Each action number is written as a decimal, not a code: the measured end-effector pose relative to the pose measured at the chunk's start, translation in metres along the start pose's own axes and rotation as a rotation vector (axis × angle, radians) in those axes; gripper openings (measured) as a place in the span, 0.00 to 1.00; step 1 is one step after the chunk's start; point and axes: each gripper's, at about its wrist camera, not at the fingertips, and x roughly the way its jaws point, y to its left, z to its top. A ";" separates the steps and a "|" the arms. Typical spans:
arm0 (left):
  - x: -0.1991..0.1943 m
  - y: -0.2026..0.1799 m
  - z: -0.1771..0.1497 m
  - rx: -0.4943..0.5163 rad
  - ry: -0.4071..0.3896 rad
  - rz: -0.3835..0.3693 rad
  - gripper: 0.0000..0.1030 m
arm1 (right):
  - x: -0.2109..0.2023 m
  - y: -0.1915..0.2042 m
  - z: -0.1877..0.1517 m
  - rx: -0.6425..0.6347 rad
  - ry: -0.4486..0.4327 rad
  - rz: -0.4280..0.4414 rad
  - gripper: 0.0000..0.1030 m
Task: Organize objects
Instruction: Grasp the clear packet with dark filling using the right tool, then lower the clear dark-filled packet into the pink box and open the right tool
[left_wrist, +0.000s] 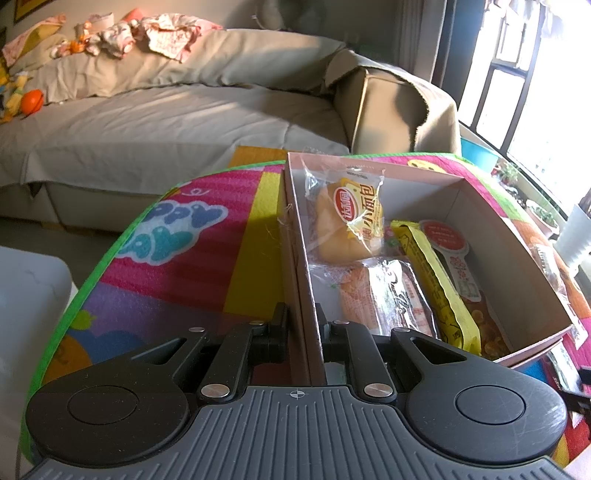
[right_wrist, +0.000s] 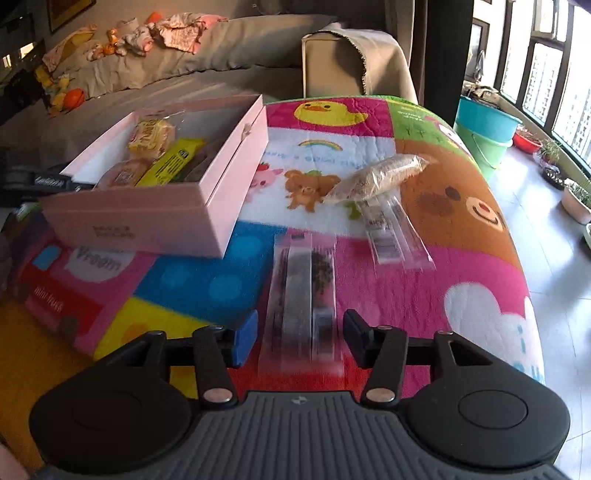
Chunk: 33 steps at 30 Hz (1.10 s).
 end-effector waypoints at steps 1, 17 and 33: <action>0.000 0.000 0.000 0.000 0.000 0.000 0.14 | 0.004 0.000 0.003 0.000 -0.001 -0.001 0.52; -0.001 0.000 -0.001 -0.005 -0.001 -0.001 0.15 | -0.047 0.013 0.011 -0.048 -0.048 0.033 0.38; -0.001 -0.001 -0.001 -0.011 -0.004 -0.008 0.16 | -0.118 0.052 0.110 -0.055 -0.429 0.155 0.39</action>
